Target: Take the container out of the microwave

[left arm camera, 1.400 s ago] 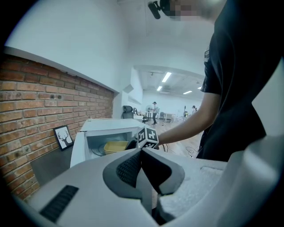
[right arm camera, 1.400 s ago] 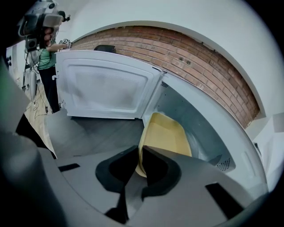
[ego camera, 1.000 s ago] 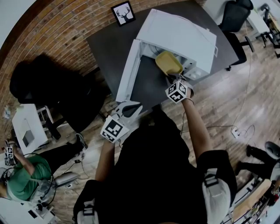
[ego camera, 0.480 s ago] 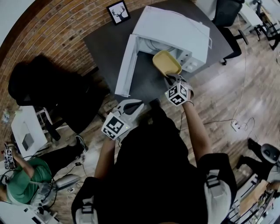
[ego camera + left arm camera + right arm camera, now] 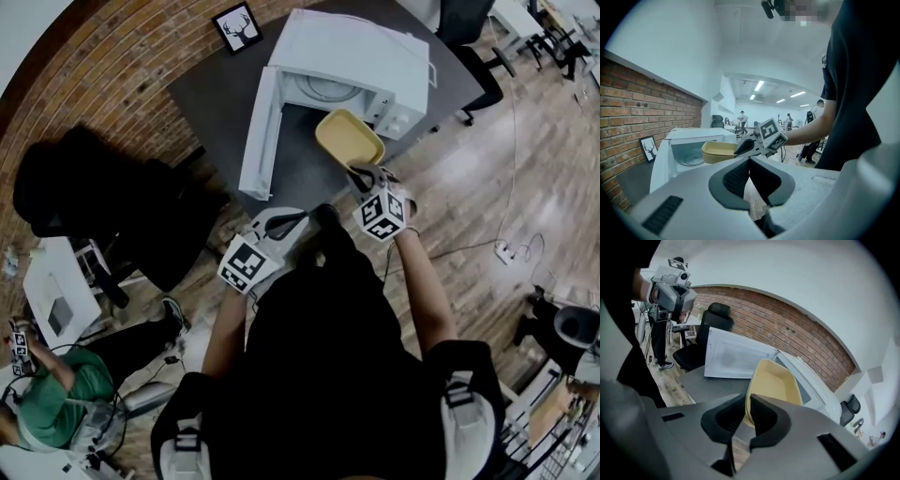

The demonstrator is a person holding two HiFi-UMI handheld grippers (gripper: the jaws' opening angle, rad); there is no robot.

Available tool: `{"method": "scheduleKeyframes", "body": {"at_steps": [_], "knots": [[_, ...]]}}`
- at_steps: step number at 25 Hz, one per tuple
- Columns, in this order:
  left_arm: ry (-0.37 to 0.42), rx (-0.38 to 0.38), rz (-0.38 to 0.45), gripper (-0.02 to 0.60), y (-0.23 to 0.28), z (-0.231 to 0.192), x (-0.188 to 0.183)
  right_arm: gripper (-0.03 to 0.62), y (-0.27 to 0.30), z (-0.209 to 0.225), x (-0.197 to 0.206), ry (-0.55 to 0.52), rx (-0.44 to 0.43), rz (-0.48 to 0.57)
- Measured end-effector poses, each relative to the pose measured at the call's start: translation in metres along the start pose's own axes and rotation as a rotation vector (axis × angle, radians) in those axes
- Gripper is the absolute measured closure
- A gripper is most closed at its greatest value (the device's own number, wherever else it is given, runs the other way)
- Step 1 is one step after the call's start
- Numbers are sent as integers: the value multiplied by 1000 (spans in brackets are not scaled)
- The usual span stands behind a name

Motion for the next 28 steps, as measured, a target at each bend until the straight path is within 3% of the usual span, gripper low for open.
{"method": "scheduleKeyframes", "body": {"at_steps": [10, 15, 19, 28], "knots": [[42, -13, 9, 580, -12, 3, 3, 563, -57, -32, -13, 16, 26, 73], [4, -15, 5, 580, -17, 9, 11, 563, -80, -50, -24, 5, 10, 94], [38, -10, 12, 580, -17, 13, 12, 563, -97, -60, -30, 2, 12, 118], [33, -25, 20, 580, -12, 15, 16, 565, -111, -66, -24, -8, 11, 134]]}}
Point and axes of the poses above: the fingertips, and each gripper's own axes: y forward along the fingers, z to its right, x out of its underside, the point moved 8 cm from there along -y, backward along the fingers, and after that the axes turned 2 degrees about -z, right-handed, at the moved point
